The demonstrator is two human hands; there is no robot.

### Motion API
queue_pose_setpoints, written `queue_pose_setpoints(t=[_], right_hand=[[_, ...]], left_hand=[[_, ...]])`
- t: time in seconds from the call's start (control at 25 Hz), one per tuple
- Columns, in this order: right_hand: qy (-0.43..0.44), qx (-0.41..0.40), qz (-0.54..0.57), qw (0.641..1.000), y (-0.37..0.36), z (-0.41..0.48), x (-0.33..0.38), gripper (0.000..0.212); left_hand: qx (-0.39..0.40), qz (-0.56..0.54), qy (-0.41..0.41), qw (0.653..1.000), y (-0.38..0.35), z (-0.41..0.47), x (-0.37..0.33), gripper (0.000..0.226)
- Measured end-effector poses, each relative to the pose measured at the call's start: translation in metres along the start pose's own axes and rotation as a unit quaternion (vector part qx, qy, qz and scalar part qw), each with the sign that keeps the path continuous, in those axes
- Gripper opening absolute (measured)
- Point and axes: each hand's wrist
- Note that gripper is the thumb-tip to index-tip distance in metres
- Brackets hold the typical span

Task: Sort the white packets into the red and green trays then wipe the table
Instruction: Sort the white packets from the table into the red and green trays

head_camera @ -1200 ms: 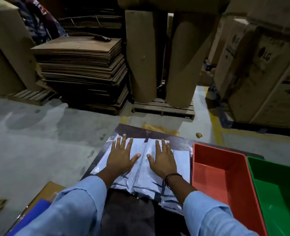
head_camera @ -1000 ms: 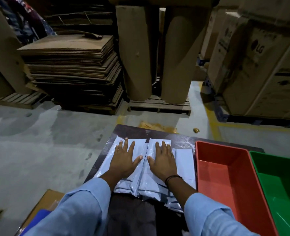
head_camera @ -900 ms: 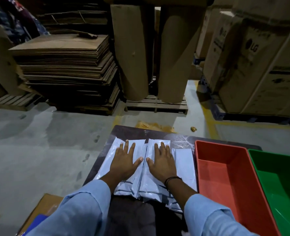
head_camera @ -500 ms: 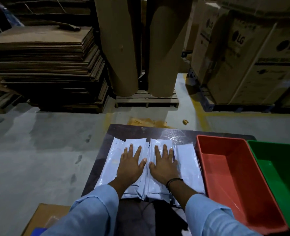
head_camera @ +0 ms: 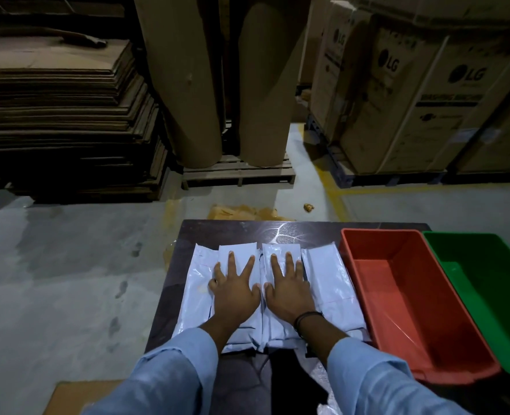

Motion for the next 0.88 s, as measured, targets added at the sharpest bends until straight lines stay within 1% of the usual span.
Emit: queue_pose_setpoints(t=[0.12, 0.28, 0.52, 0.68, 0.88], right_hand=[[-0.001, -0.007, -0.004, 1.0, 0.001, -0.001, 0.002, 0.073], [0.009, -0.028, 0.003, 1.0, 0.007, 0.0, 0.004, 0.072], [-0.019, -0.099, 0.043, 0.994, 0.046, 0.002, -0.002, 0.067], [-0.033, -0.149, 0.031, 0.988, 0.077, -0.005, -0.03, 0.067], [-0.052, -0.189, 0.01, 0.981, 0.113, -0.041, -0.09, 0.067]], left_hand=[[0.005, -0.014, 0.005, 1.0, 0.002, 0.001, -0.002, 0.069], [-0.01, -0.047, 0.01, 0.999, 0.012, 0.001, -0.002, 0.069], [-0.029, -0.124, 0.007, 0.992, 0.026, -0.001, -0.012, 0.068], [-0.053, -0.146, -0.036, 0.987, 0.032, -0.004, -0.034, 0.068], [-0.06, -0.156, -0.083, 0.982, 0.031, -0.023, -0.078, 0.065]])
Point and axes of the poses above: each hand's wrist, its own z-axis towards the middle knuckle, its own y-axis out of the back of the hand, x = y × z, and after that the axes turned 9 degrees about y, right-handed
